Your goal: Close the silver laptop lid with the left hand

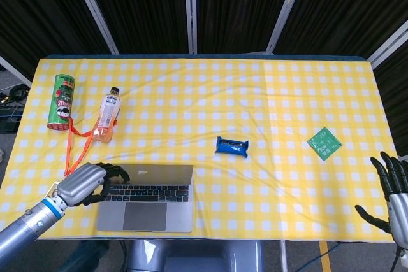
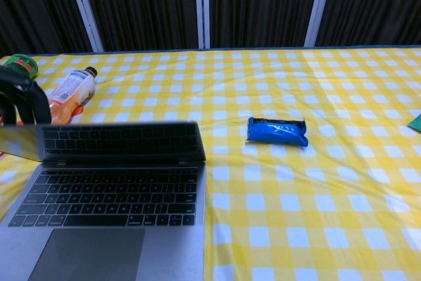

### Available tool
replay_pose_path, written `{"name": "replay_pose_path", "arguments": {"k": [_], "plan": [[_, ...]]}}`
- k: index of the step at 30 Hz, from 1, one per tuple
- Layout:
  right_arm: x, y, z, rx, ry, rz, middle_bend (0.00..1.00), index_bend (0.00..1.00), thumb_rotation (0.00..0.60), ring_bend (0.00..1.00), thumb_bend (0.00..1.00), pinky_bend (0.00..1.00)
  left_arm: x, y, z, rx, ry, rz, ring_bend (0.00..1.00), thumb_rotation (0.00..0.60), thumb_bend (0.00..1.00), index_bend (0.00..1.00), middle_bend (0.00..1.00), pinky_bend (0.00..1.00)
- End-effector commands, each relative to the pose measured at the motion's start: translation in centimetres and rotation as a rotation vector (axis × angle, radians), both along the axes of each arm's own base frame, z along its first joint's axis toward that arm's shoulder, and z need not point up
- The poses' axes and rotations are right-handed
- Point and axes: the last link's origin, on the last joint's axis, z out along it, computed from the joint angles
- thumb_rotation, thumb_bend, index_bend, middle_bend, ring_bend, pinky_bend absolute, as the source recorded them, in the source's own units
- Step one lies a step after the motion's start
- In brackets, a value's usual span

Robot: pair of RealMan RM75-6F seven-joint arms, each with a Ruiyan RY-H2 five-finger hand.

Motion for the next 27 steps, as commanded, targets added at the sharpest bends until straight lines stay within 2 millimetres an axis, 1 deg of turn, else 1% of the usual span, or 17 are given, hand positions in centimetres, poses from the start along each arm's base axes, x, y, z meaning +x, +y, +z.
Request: {"name": "replay_pose_path", "arguments": {"k": [1, 7, 14, 17, 27], "plan": [[0.0, 0.0, 0.0, 0.000, 0.000, 0.001, 0.00, 0.00, 0.600, 0.00, 0.00, 0.00, -0.5, -1.3, -0.6, -0.072, 0.043, -0.004, 0.30, 0.600, 1.00, 0.33, 0.31, 0.34], [0.1, 0.0, 0.0, -0.001, -0.001, 0.002, 0.00, 0.00, 0.600, 0.00, 0.00, 0.00, -0.5, -2.0, -1.6, -0.115, 0.071, -0.027, 0.30, 0.600, 1.00, 0.33, 0.31, 0.34], [0.0, 0.0, 0.1, -0.003, -0.005, 0.001, 0.00, 0.00, 0.600, 0.00, 0.00, 0.00, -1.2, -2.5, -4.2, -0.134, 0.121, -0.073, 0.30, 0.600, 1.00, 0.34, 0.31, 0.34], [0.0, 0.1, 0.1, -0.004, -0.006, 0.001, 0.00, 0.00, 0.600, 0.00, 0.00, 0.00, -1.3, -2.5, -4.8, -0.126, 0.128, -0.080, 0.30, 0.600, 1.00, 0.34, 0.31, 0.34], [0.0, 0.1, 0.3, -0.007, -0.009, 0.003, 0.00, 0.00, 0.600, 0.00, 0.00, 0.00, -2.3, -3.2, -7.9, -0.161, 0.132, -0.075, 0.30, 0.600, 1.00, 0.35, 0.31, 0.34]]}}
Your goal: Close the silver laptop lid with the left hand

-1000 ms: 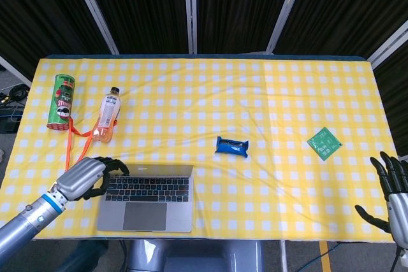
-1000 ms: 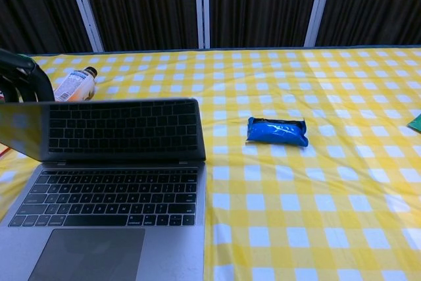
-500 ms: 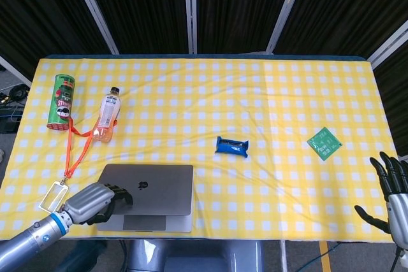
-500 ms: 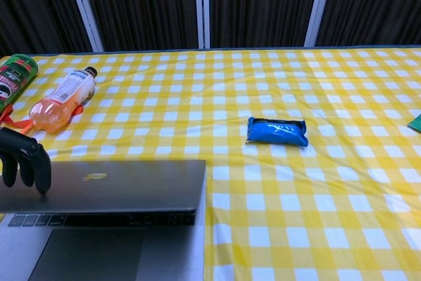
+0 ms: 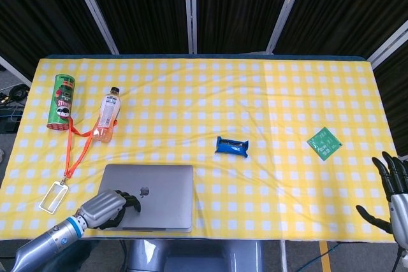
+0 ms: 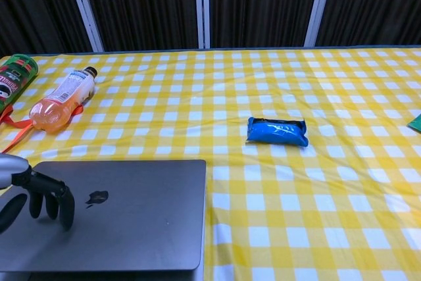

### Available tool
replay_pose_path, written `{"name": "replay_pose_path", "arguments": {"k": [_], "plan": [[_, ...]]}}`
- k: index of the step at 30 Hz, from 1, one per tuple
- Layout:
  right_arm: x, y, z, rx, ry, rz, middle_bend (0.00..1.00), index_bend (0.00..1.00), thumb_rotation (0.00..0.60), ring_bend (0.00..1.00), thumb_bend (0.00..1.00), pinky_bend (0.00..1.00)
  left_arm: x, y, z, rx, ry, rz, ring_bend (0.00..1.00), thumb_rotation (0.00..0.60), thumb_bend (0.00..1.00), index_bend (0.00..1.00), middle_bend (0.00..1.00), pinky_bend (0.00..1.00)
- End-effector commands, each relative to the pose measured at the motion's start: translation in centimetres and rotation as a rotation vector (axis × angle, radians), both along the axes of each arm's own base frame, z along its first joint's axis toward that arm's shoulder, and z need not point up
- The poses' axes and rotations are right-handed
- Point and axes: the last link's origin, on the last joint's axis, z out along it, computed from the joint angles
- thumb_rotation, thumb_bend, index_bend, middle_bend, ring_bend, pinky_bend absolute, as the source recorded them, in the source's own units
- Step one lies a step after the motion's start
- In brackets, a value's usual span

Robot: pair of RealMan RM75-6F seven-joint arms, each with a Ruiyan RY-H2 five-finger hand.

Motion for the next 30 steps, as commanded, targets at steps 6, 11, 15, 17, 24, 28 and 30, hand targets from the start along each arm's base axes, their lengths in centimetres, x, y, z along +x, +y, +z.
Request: {"name": "replay_pose_path", "arguments": {"k": [6, 11, 15, 17, 24, 28, 30], "plan": [[0.0, 0.1, 0.1, -0.002, -0.004, 0.001, 0.00, 0.00, 0.600, 0.00, 0.00, 0.00, -1.2, -1.0, -2.0, -0.053, 0.040, 0.008, 0.30, 0.600, 1.00, 0.35, 0.31, 0.34], [0.0, 0.1, 0.2, -0.003, -0.006, 0.003, 0.00, 0.00, 0.600, 0.00, 0.00, 0.00, -1.1, -1.1, -2.3, -0.046, 0.027, 0.013, 0.30, 0.600, 1.00, 0.35, 0.31, 0.34], [0.0, 0.1, 0.3, -0.005, -0.008, 0.003, 0.00, 0.00, 0.600, 0.00, 0.00, 0.00, -0.3, -0.8, -1.2, 0.001, -0.040, 0.017, 0.30, 0.600, 1.00, 0.35, 0.31, 0.31], [0.0, 0.1, 0.3, -0.007, -0.009, 0.003, 0.00, 0.00, 0.600, 0.00, 0.00, 0.00, 0.4, -0.5, 0.0, 0.056, -0.103, 0.010, 0.28, 0.600, 1.00, 0.34, 0.28, 0.24], [0.0, 0.1, 0.3, -0.006, -0.011, 0.005, 0.00, 0.00, 0.600, 0.00, 0.00, 0.00, 0.7, 0.4, 6.5, 0.410, -0.227, 0.004, 0.00, 0.600, 0.57, 0.02, 0.00, 0.00], [0.1, 0.1, 0.3, -0.006, -0.012, 0.010, 0.00, 0.00, 0.600, 0.00, 0.00, 0.00, -0.4, 0.1, 10.3, 0.721, -0.081, 0.103, 0.00, 0.600, 0.00, 0.00, 0.00, 0.00], [0.1, 0.2, 0.3, -0.004, -0.013, 0.012, 0.00, 0.00, 0.600, 0.00, 0.00, 0.00, -0.9, -0.2, 11.1, 0.817, -0.029, 0.143, 0.00, 0.600, 0.00, 0.00, 0.00, 0.00]]}}
